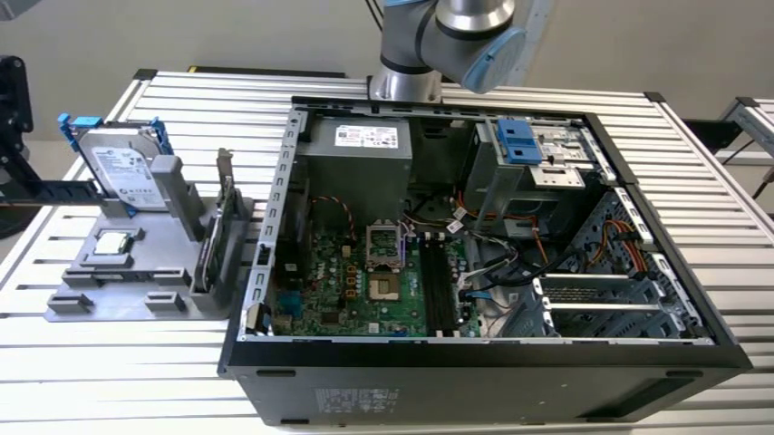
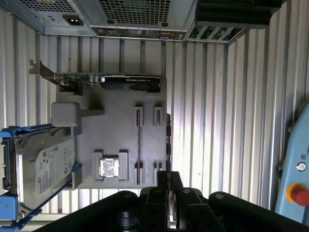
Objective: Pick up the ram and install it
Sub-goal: 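Pick up the ram and move it above insertion slot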
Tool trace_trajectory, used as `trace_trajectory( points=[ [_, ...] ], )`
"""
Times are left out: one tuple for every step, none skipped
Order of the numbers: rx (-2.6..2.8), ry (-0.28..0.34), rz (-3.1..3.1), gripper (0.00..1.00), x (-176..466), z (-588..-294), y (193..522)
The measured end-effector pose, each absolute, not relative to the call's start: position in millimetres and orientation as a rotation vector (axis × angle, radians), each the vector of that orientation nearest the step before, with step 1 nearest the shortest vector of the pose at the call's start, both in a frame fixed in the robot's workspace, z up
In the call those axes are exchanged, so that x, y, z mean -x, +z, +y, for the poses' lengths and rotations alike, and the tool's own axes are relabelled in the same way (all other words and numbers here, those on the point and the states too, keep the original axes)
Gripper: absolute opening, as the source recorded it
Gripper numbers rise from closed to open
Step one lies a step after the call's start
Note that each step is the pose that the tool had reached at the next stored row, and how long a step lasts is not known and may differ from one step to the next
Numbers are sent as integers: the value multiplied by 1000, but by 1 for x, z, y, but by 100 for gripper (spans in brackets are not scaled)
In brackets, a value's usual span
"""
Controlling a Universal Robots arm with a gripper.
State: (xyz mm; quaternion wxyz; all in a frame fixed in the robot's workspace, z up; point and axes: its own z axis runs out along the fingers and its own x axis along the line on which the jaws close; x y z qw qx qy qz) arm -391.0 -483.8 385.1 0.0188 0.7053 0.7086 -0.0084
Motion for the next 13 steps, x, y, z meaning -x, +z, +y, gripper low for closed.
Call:
trace_trajectory(
  points=[
    [-2190,-26,2200,0,391,-484,386],
    [-2190,-26,2200,0,391,-484,386],
    [-2190,-26,2200,0,391,-484,386],
    [-2190,-26,2200,0,391,-484,386],
    [-2190,-26,2200,0,391,-484,386],
    [-2190,-26,2200,0,391,-484,386],
    [-2190,-26,2200,0,391,-484,386],
    [-2190,-26,2200,0,391,-484,386],
    [-2190,-26,2200,0,391,-484,386],
    [-2190,-26,2200,0,391,-484,386],
    [-2190,-26,2200,0,391,-484,386],
    [-2190,-26,2200,0,391,-484,386],
    [-2190,-27,2200,0,391,-484,386]
  ],
)
